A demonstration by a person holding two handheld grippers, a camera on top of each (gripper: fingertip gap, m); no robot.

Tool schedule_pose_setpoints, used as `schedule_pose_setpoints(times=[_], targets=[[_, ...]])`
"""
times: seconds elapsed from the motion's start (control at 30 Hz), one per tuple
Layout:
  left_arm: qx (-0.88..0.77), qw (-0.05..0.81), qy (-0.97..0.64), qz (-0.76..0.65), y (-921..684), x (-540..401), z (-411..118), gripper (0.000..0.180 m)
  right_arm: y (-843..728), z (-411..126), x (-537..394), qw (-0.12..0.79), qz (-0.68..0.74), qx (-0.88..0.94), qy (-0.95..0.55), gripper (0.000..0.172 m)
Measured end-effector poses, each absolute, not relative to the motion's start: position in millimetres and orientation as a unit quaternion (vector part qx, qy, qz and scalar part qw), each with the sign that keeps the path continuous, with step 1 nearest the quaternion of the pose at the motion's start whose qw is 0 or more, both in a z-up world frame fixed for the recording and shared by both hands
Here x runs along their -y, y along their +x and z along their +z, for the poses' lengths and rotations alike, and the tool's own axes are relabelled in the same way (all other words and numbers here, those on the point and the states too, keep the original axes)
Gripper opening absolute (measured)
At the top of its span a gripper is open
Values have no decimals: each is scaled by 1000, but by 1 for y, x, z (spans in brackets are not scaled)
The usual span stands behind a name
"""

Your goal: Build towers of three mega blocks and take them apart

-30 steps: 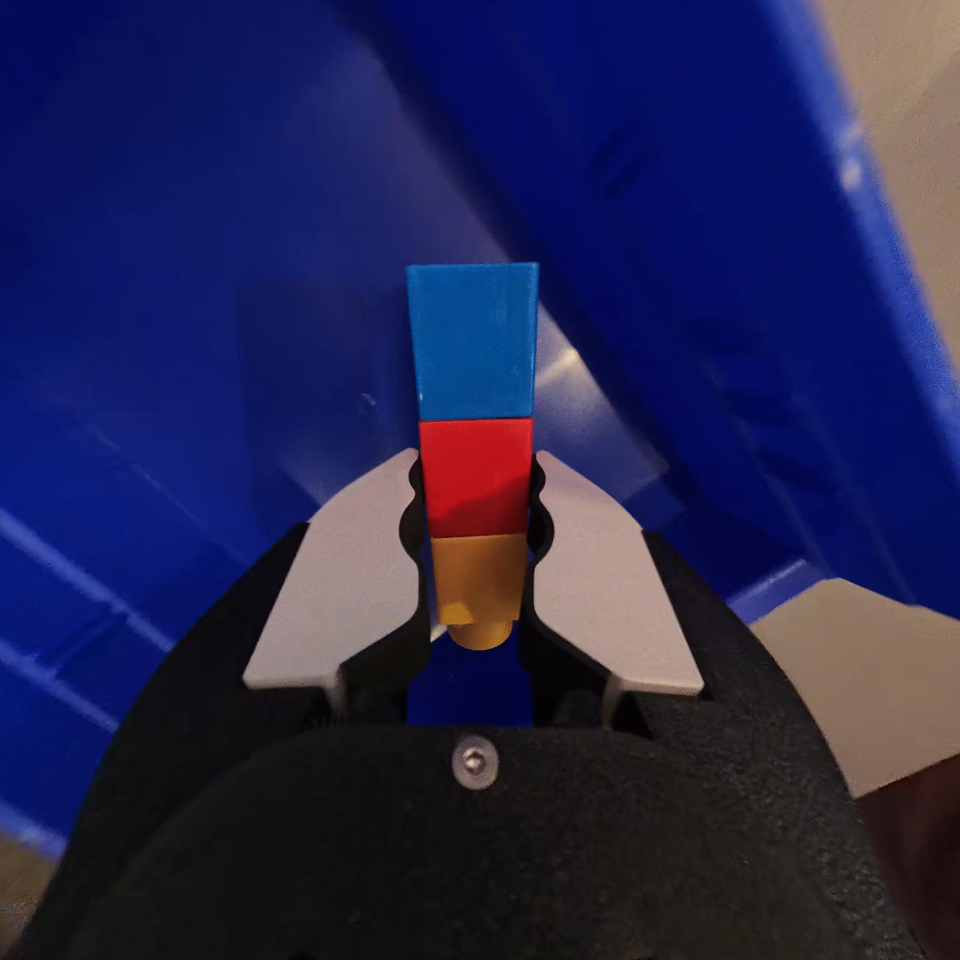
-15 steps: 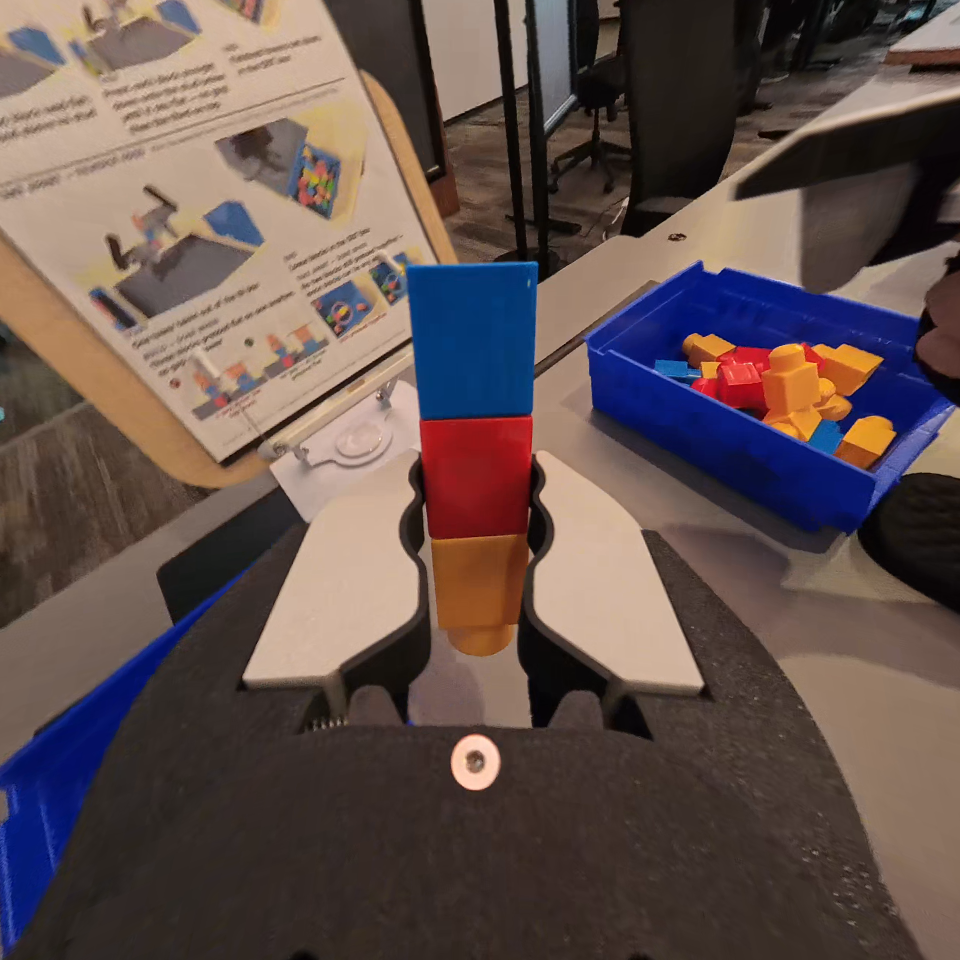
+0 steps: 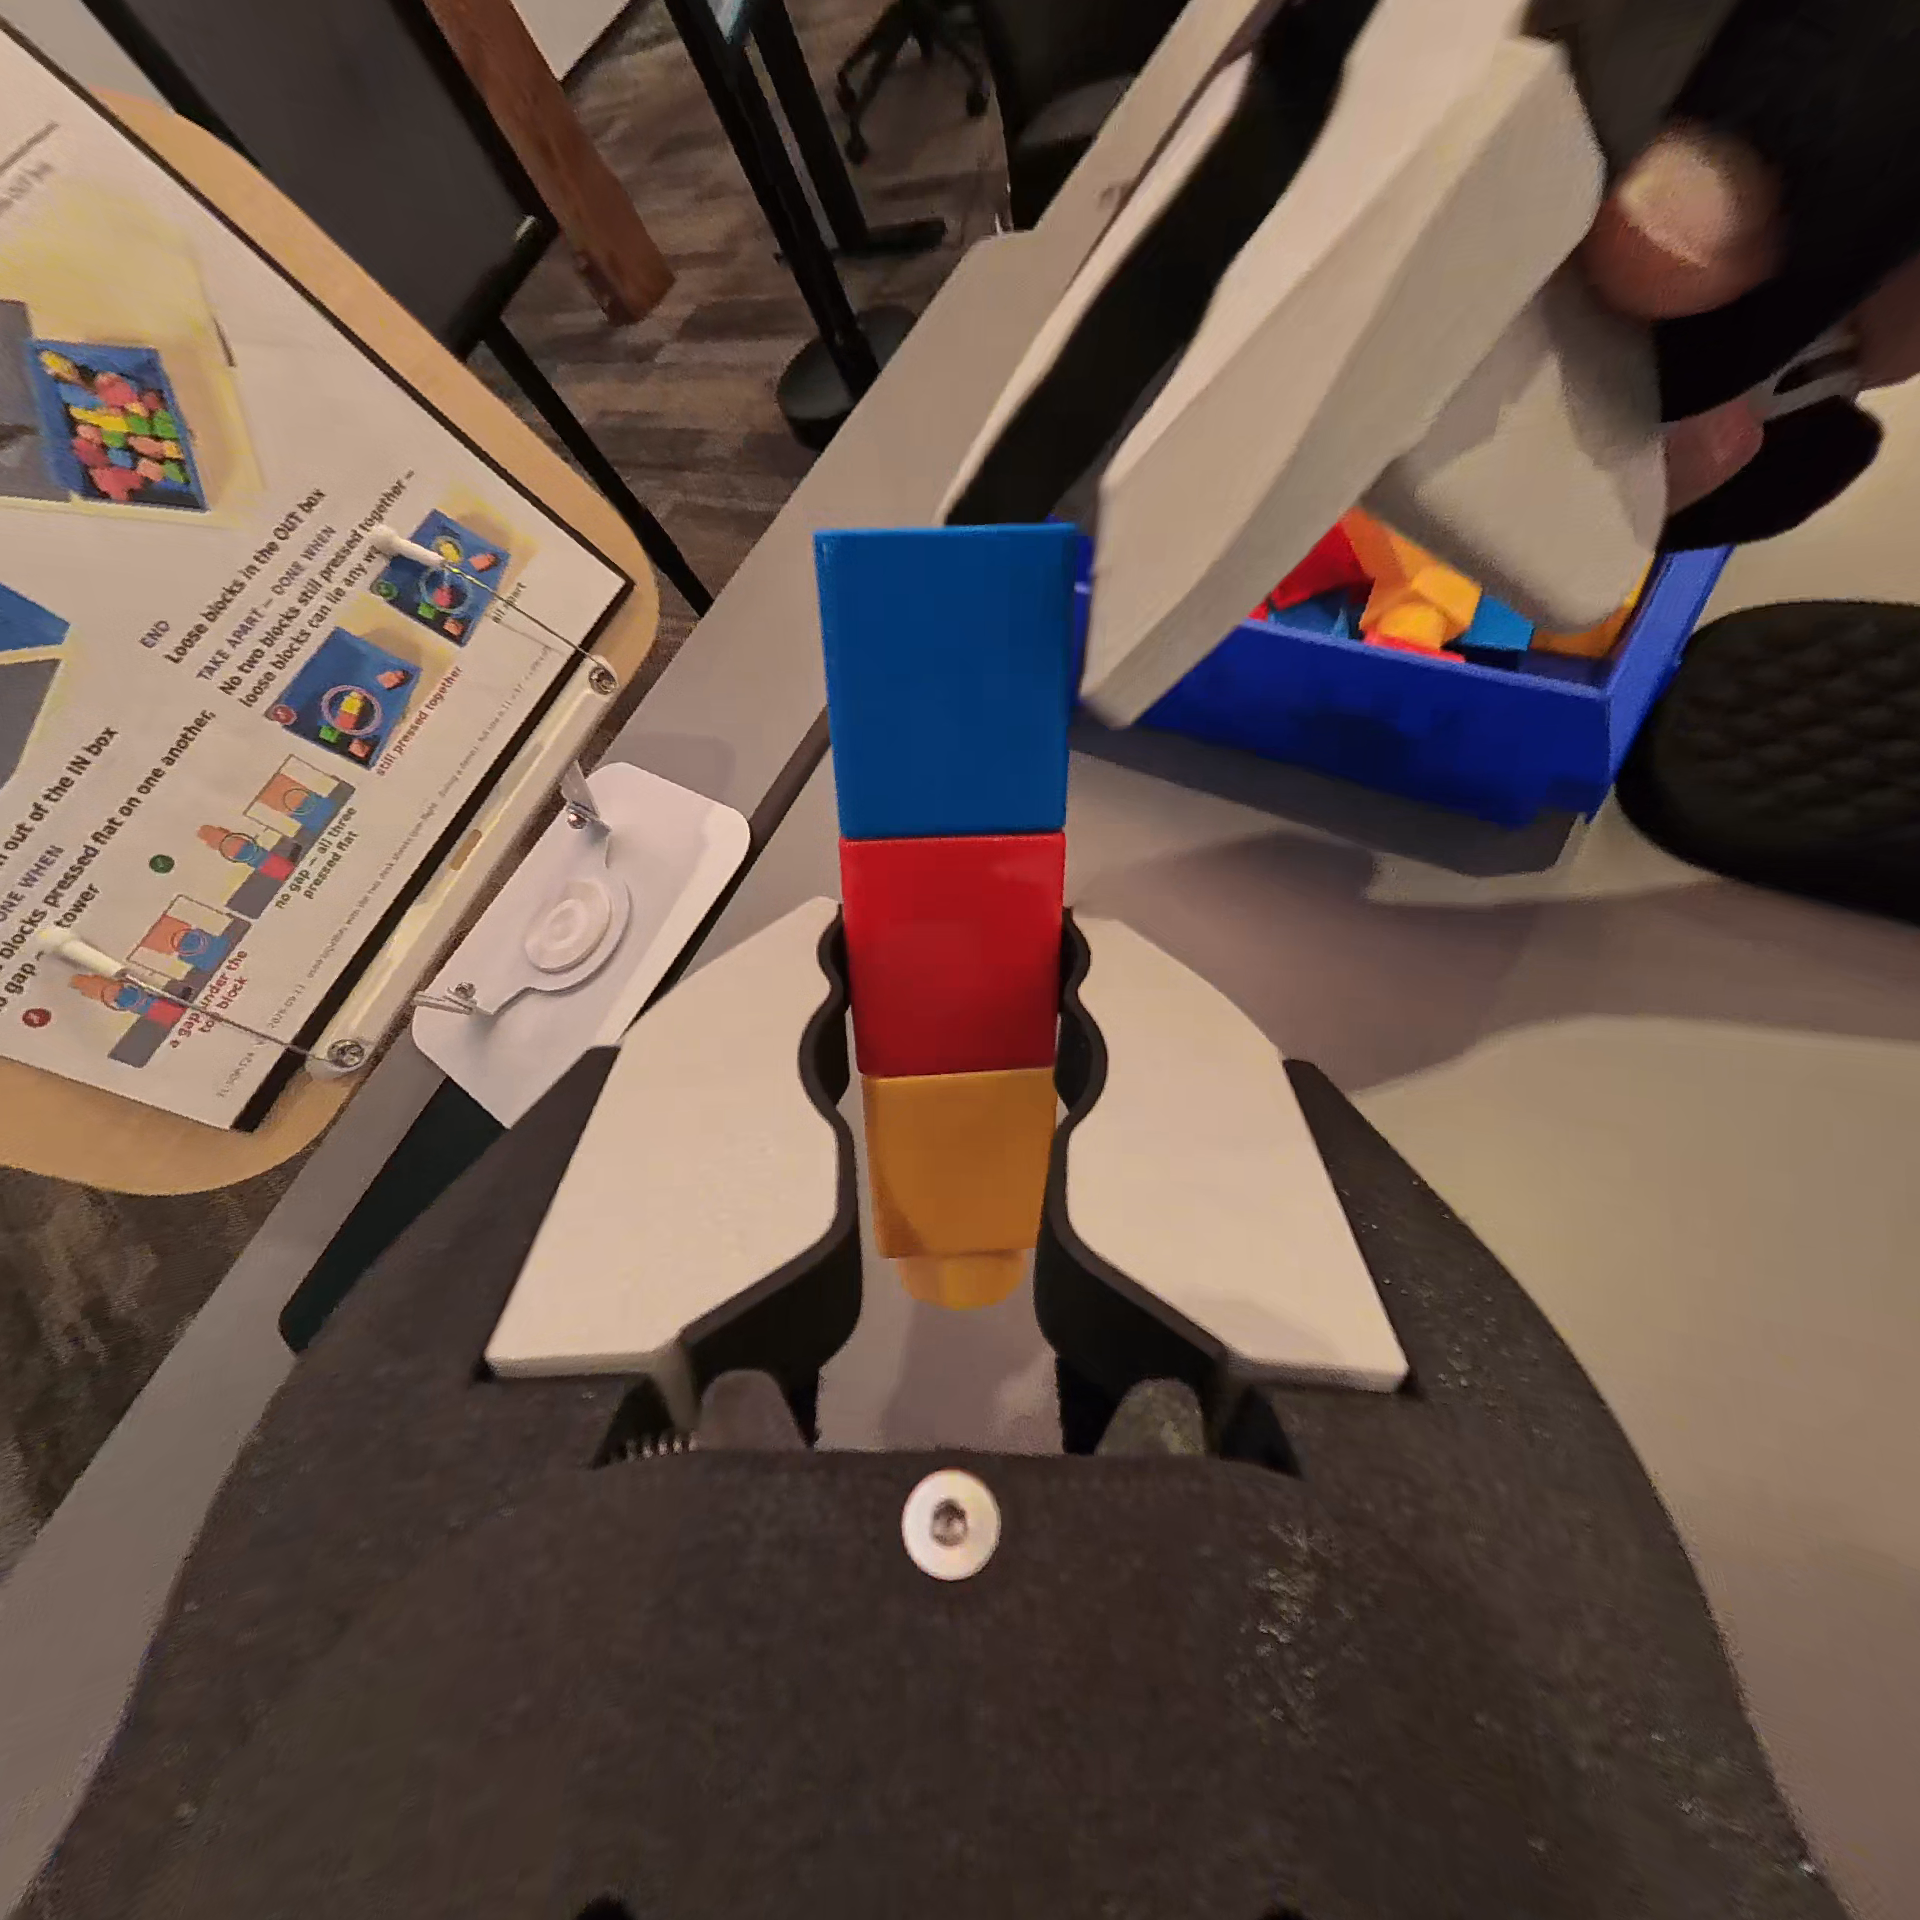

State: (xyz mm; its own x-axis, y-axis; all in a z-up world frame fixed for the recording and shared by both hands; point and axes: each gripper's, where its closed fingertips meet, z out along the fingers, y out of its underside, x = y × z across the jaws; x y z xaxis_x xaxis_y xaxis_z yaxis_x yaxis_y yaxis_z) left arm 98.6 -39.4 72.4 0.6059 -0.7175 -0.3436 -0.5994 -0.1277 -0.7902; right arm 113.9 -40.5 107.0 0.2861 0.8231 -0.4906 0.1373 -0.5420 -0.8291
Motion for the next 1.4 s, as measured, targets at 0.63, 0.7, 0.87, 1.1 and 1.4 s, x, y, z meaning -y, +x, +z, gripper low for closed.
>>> schedule_pose_setpoints(times=[0.63, 0.7, 0.87, 1.1, 1.4], targets=[[-118, 554, -652, -505, 125, 43, 102, 54, 174, 146, 23, 527, 716, 124, -441, 35], [-103, 560, -613, -548, 134, 38, 119, 58, 169, 146, 31, 530, 725, 119, -424, 36], [-79, 595, -552, -579, 137, 31, 146, 57, 162, 148, 43, 530, 742, 111, -396, 36], [-112, 599, -555, -566, 133, 31, 155, 37, 143, 128, 46, 492, 743, 158, -426, 36], [-247, 536, -621, -515, 124, 48, 152, 37, 147, 125, 55, 413, 620, 394, -538, 70]])
